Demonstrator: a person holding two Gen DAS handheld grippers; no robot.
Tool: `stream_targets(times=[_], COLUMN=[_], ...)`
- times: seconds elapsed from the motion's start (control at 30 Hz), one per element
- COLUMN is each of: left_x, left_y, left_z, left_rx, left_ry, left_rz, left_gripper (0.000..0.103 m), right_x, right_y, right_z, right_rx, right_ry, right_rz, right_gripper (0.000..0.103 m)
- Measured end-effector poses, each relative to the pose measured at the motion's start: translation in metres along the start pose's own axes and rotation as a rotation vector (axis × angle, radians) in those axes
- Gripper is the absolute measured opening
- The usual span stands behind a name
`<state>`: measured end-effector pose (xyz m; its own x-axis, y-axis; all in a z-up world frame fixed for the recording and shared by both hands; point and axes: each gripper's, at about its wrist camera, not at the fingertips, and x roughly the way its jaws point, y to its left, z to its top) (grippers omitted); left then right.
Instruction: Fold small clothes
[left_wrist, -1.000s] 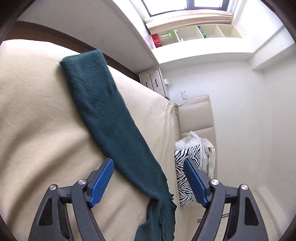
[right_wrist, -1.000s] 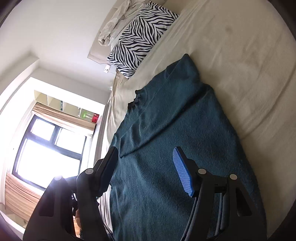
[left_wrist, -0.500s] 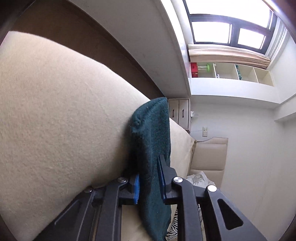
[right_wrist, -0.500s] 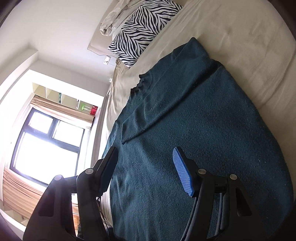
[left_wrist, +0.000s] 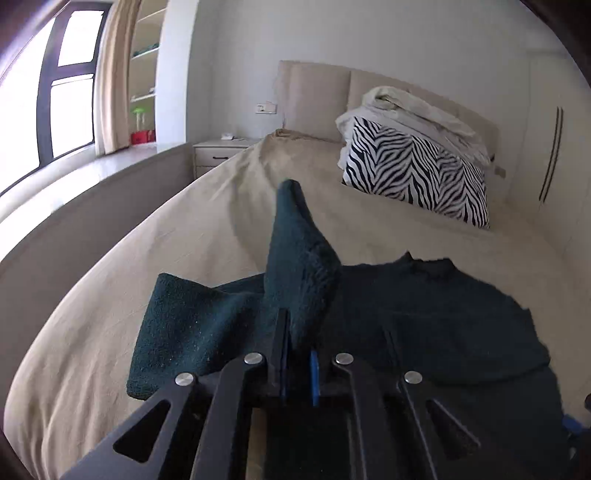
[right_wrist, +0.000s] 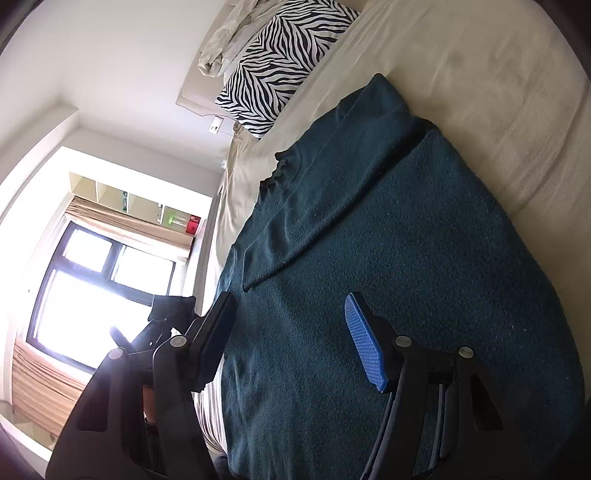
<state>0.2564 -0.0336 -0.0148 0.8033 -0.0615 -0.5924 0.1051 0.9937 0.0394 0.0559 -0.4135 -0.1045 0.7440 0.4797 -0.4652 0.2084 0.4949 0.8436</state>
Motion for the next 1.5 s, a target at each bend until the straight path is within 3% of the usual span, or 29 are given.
stream_targets(times=[0.03, 0.1, 0.2, 0.33, 0.5, 0.57, 0.67, 0.77, 0.83, 0.9, 0.93, 1.0, 1.1, 1.23, 1.37, 1.5], left_x=[0.002, 0.01, 0.024, 0.013, -0.006, -0.006, -0.007, -0.009, -0.009, -0.013, -0.016, -0.024, -0.044, -0.048, -0.039, -0.025], left_y=[-0.039, -0.087, -0.115, -0.096, -0.088, -0.09, -0.089, -0.084, -0.081, -0.076, -0.074, -0.064, -0.043, -0.019, 0.004, 0.021], left_z=[-0.016, -0.049, -0.074, -0.081, -0.094, -0.096, -0.097, -0.096, -0.096, -0.095, -0.094, -0.093, -0.093, -0.095, -0.096, -0.098], left_rx=[0.122, 0.265, 0.368, 0.316, 0.305, 0.308, 0.304, 0.281, 0.263, 0.243, 0.229, 0.185, 0.089, -0.024, -0.143, -0.231], left_ry=[0.001, 0.018, 0.039, 0.012, -0.017, -0.028, -0.039, -0.048, -0.05, -0.061, -0.071, -0.111, -0.183, -0.164, -0.122, -0.069], left_rz=[0.004, 0.0, 0.043, 0.031, 0.008, 0.003, -0.007, -0.014, -0.019, -0.025, -0.031, -0.057, -0.144, -0.215, -0.255, -0.278], left_gripper=[0.01, 0.01, 0.011, 0.016, 0.037, 0.038, 0.038, 0.038, 0.038, 0.039, 0.042, 0.064, 0.074, 0.078, 0.078, 0.078], right_x=[0.003, 0.013, 0.036, 0.09, 0.17, 0.198, 0.233, 0.255, 0.266, 0.276, 0.279, 0.277, 0.259, 0.233, 0.21, 0.196], right_y=[-0.001, 0.001, 0.01, 0.026, 0.035, 0.041, 0.045, 0.055, 0.066, 0.075, 0.081, 0.093, 0.12, 0.141, 0.127, 0.087], right_z=[0.002, 0.007, 0.017, 0.03, 0.031, 0.026, 0.021, 0.019, 0.017, 0.013, 0.013, 0.014, 0.025, 0.05, 0.088, 0.12], right_rx=[0.004, -0.004, -0.035, -0.046, 0.067, 0.097, 0.133, 0.125, 0.09, 0.045, 0.012, -0.058, -0.185, -0.308, -0.31, -0.287], right_ry=[0.003, 0.02, 0.078, 0.19, 0.335, 0.39, 0.437, 0.462, 0.488, 0.525, 0.534, 0.52, 0.462, 0.396, 0.331, 0.302], right_rz=[0.001, -0.003, -0.008, 0.041, 0.121, 0.16, 0.142, 0.138, 0.131, 0.112, 0.092, 0.069, 0.036, -0.025, -0.105, -0.228], right_gripper=[0.061, 0.061, 0.061, 0.061, 0.061, 0.061, 0.061, 0.059, 0.048, 0.024, 0.021, 0.007, 0.007, 0.007, 0.007, 0.007])
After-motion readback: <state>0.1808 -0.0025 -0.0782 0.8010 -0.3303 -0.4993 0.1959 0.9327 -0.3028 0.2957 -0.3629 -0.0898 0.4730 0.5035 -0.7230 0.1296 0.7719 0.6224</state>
